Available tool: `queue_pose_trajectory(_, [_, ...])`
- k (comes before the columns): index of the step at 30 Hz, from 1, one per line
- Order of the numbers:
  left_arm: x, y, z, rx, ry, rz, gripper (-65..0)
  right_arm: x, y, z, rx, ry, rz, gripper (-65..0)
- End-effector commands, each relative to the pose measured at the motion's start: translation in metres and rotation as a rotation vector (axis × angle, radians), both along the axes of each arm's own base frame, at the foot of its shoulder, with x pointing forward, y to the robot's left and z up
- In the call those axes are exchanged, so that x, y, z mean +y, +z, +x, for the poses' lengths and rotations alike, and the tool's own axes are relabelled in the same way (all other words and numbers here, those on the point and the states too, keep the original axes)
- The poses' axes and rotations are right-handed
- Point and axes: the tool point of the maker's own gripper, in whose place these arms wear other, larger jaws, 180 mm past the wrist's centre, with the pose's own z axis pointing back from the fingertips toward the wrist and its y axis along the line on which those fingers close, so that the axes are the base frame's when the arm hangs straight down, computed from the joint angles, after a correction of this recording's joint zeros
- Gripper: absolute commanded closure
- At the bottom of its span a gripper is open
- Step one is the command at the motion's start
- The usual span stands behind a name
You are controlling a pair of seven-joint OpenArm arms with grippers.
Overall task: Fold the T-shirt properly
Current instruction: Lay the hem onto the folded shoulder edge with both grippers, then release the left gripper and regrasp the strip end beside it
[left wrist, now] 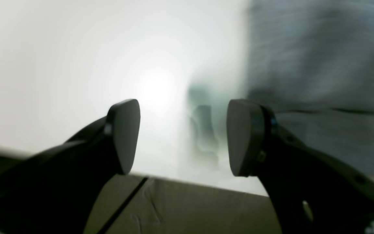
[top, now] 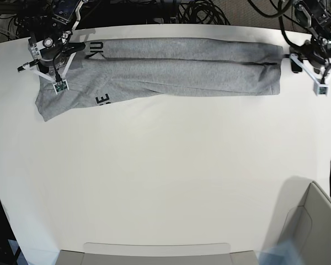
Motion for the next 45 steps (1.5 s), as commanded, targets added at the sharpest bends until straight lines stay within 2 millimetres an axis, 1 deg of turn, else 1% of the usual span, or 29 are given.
queue_pose_trajectory(1, [0.004, 0.014, 0.015, -0.071, -0.006, 0.009, -41.8, -0.002, 0.006, 0.003, -0.011, 0.017, -0.016, 0.0])
queue_pose_trajectory(4, [0.003, 0.013, 0.016, -0.072, -0.006, 0.003, -41.8, -0.001, 0.006, 0.004, -0.011, 0.016, -0.014, 0.0])
queue_pose_trajectory(7, [-0.01, 0.009, 0.023, -0.062, -0.053, -0.013, -41.8, 0.0, 0.002, 0.002, -0.001, 0.015, -0.006, 0.0])
queue_pose_trajectory(10, [-0.022, 0.002, 0.026, -0.052, -0.08, -0.033, -41.8, -0.001, 0.0, 0.002, 0.005, 0.016, -0.006, 0.0])
queue_pose_trajectory(12, [-0.034, -0.004, 0.026, -0.056, -0.077, -0.067, -41.8, -0.001, 0.0, 0.001, 0.006, 0.016, -0.006, 0.0])
queue_pose_trajectory(15, [-0.04, -0.011, 0.02, -0.041, -0.074, -0.084, -41.7, -0.001, 0.0, 0.001, 0.006, 0.016, -0.006, 0.0])
queue_pose_trajectory(17, [-0.048, -0.015, 0.019, -0.041, -0.074, -0.106, -41.7, -0.001, 0.0, 0.001, 0.006, 0.016, -0.006, 0.0])
queue_pose_trajectory(20, [-0.052, -0.021, 0.011, -0.022, -0.07, -0.119, -41.7, -0.001, 0.0, 0.001, 0.006, 0.016, -0.006, 0.0])
queue_pose_trajectory(25, [-0.052, -0.025, 0.007, -0.003, -0.067, -0.122, -41.7, -0.002, 0.001, 0.002, 0.005, 0.017, -0.008, 0.0])
queue_pose_trajectory(26, [-0.053, -0.028, 0.006, 0.004, -0.065, -0.131, -41.7, -0.002, 0.001, 0.002, 0.005, 0.017, -0.008, 0.0])
queue_pose_trajectory(28, [-0.052, -0.041, 0.001, 0.036, -0.05, -0.16, -41.7, -0.002, 0.001, 0.002, 0.005, 0.017, -0.008, 0.0])
queue_pose_trajectory(29, [-0.052, -0.05, -0.004, 0.063, -0.039, -0.183, -41.7, -0.002, 0.001, 0.002, 0.005, 0.017, -0.008, 0.0])
queue_pose_trajectory(32, [-0.054, -0.069, -0.014, 0.114, -0.017, -0.23, -41.7, -0.002, 0.001, 0.002, 0.005, 0.017, -0.008, 0.0])
queue_pose_trajectory(37, [-0.06, -0.087, -0.024, 0.161, 0.001, -0.282, -41.7, -0.002, 0.001, 0.002, 0.005, 0.017, -0.008, 0.0])
queue_pose_trajectory(39, [-0.069, -0.091, -0.022, 0.177, -0.03, -0.292, -41.7, -0.002, 0.001, 0.002, 0.005, 0.017, -0.008, 0.0])
queue_pose_trajectory(43, [-0.092, -0.098, -0.011, 0.171, -0.105, -0.312, -41.7, -0.001, 0.001, 0.002, 0.004, 0.018, -0.007, 0.0])
queue_pose_trajectory(45, [-0.101, -0.108, -0.013, 0.192, -0.122, -0.34, -40.8, -0.001, 0.001, 0.002, 0.004, 0.018, -0.007, 0.0])
